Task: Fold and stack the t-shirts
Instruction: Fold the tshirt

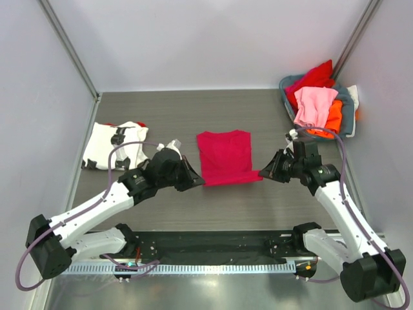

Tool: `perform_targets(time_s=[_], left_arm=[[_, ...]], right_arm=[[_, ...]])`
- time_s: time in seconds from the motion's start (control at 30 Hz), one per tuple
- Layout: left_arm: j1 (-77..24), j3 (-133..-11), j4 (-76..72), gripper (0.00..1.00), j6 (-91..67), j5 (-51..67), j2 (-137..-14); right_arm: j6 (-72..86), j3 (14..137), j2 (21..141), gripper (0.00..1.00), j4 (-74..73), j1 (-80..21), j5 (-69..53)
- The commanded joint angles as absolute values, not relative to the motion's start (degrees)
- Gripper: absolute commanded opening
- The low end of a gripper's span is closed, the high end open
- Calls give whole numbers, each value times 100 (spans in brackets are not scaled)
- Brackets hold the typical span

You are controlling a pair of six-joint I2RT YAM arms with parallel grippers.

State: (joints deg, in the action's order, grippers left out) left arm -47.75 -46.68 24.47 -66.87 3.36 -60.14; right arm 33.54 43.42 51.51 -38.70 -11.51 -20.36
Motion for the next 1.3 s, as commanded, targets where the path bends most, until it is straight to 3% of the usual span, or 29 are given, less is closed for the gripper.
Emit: perform_targets(time_s=[0.0, 0.47, 1.27], left_arm=[[-4457, -4992, 2821, 0, -6443, 193, -6187], [-3218, -6151, 2575, 0, -5836, 1195, -7628], [-2162, -8832, 2241, 0, -5563, 1933, -10721]], right_arm=[[3050, 4930, 5588, 1, -3727, -1116, -1424], [2751, 6572, 7679, 1, -3349, -1072, -1397], [2733, 9534, 11045, 3, -2979, -747, -1934]])
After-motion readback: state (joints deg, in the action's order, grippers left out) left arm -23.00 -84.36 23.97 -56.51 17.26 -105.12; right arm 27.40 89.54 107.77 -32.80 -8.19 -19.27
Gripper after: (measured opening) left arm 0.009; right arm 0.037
